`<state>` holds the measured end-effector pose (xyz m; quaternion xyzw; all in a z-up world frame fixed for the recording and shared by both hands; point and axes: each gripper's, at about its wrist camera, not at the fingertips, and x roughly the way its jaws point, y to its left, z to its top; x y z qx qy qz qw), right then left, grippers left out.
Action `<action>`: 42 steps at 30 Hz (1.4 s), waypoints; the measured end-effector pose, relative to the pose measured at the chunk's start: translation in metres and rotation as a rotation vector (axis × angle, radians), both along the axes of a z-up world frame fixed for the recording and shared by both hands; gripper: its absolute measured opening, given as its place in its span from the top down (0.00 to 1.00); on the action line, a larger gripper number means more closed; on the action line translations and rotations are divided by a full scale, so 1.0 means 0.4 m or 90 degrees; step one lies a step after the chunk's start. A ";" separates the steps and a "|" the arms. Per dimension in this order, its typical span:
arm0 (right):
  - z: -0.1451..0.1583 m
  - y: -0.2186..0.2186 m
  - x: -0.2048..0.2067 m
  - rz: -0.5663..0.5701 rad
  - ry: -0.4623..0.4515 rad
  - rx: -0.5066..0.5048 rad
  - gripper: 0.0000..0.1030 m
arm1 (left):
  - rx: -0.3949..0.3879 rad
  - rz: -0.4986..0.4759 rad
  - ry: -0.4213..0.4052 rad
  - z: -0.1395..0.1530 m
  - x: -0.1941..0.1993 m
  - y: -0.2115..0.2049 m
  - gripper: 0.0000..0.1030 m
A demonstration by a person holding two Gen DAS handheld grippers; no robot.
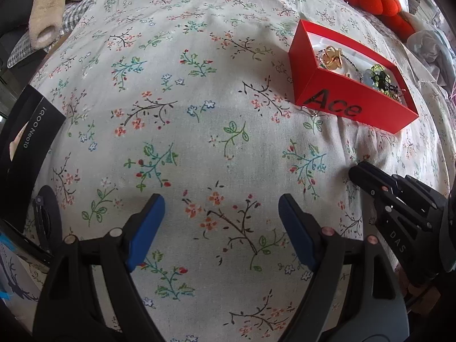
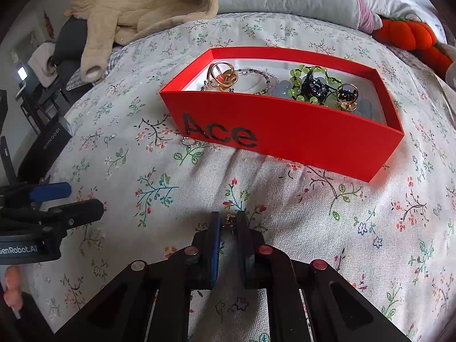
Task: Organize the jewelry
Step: 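Close right tool on gold earring while left tool grasps small silver ring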
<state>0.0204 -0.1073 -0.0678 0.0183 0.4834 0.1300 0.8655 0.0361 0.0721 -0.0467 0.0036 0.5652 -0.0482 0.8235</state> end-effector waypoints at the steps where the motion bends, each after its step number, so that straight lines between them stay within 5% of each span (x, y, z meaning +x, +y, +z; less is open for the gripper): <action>1: 0.004 -0.005 -0.001 0.000 0.000 0.000 0.90 | -0.001 -0.005 -0.003 0.000 0.001 -0.006 0.20; 12: 0.061 -0.159 -0.002 -0.049 -0.012 0.004 0.90 | -0.043 -0.120 -0.097 -0.033 0.017 -0.133 0.20; 22: 0.054 -0.269 -0.011 -0.062 0.005 0.006 0.90 | -0.056 -0.128 -0.139 -0.046 0.059 -0.179 0.27; 36: 0.083 -0.323 -0.009 -0.080 -0.010 0.014 0.90 | -0.069 -0.141 -0.165 -0.051 0.105 -0.183 0.51; 42: 0.081 -0.327 -0.009 -0.087 -0.006 0.015 0.90 | -0.067 -0.140 -0.163 -0.050 0.107 -0.182 0.71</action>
